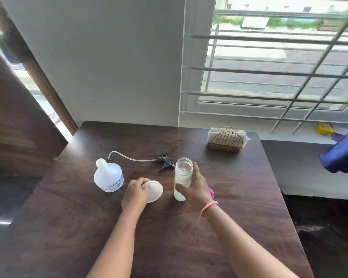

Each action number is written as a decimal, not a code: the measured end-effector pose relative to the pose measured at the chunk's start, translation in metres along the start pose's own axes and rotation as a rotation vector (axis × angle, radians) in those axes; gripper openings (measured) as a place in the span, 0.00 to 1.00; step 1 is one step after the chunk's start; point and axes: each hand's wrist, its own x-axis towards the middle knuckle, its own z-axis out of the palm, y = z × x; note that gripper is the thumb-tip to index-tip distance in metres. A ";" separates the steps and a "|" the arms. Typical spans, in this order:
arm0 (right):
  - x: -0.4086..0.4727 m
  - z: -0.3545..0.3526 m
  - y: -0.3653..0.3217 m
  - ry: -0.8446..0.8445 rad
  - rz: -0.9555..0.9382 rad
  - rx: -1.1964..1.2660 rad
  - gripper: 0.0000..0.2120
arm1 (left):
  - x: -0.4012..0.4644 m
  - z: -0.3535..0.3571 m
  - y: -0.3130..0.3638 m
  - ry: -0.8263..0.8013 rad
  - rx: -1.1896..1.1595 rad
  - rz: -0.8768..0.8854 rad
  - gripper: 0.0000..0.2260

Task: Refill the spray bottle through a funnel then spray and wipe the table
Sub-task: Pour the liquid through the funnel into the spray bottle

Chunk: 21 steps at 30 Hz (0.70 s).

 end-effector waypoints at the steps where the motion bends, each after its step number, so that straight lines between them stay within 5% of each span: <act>1: 0.000 0.000 -0.002 0.005 0.000 0.003 0.26 | 0.001 -0.001 0.001 0.012 -0.009 0.003 0.14; 6: 0.002 0.006 -0.007 0.056 0.005 0.059 0.24 | 0.009 -0.026 0.018 0.039 -0.218 -0.018 0.12; 13: 0.017 0.032 -0.037 0.140 -0.025 0.158 0.24 | 0.034 -0.107 0.030 0.024 -0.944 -0.279 0.16; 21: 0.048 0.076 -0.092 0.209 -0.096 0.276 0.24 | 0.051 -0.191 0.030 0.143 -0.873 -0.139 0.13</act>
